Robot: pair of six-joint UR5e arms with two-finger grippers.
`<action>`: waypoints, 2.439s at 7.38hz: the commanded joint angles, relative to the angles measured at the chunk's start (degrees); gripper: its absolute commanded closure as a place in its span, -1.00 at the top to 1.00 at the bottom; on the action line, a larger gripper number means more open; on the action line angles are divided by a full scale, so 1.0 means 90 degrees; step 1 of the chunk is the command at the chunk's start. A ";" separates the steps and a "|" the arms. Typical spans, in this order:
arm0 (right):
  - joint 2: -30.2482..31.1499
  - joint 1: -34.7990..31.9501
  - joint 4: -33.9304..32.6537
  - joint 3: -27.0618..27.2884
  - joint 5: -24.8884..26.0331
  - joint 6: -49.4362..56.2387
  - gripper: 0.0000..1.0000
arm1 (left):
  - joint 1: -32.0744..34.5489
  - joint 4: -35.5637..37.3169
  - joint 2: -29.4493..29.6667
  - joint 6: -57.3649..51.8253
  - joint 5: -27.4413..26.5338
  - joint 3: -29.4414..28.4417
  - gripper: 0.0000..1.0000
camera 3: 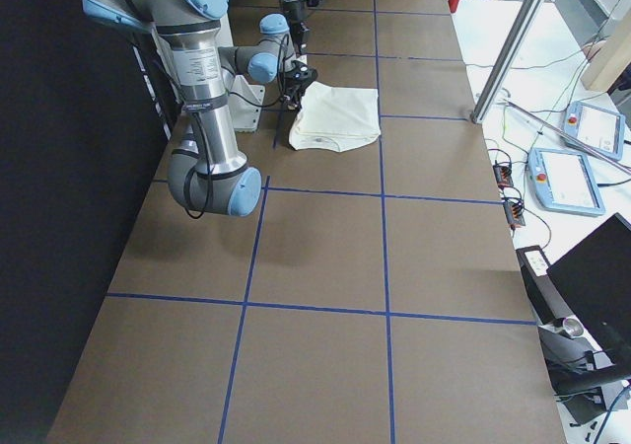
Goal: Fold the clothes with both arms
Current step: 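Lift the near half with both grippers and fold it over the far half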
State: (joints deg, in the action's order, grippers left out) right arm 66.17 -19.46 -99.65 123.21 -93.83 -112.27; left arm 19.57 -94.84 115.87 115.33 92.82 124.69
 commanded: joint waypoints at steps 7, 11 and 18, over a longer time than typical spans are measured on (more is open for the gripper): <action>-0.1599 -0.1323 0.1365 -0.3492 -0.0883 0.1370 -1.00 | 0.1184 -0.1003 0.0719 -0.1896 0.0058 -0.2660 -1.00; -0.1903 -0.1460 0.1385 -0.4069 -0.1000 0.1760 -1.00 | 0.1429 -0.1386 0.0846 -0.2140 0.0058 -0.3219 -1.00; -0.1952 -0.1636 0.2098 -0.4666 -0.1088 0.1977 -0.95 | 0.1633 -0.2577 0.0866 -0.2287 0.0067 -0.4040 -0.12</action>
State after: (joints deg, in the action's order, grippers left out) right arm 48.69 -34.03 -81.45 81.73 -103.56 -94.50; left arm 33.81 -116.16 123.63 95.27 93.36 89.28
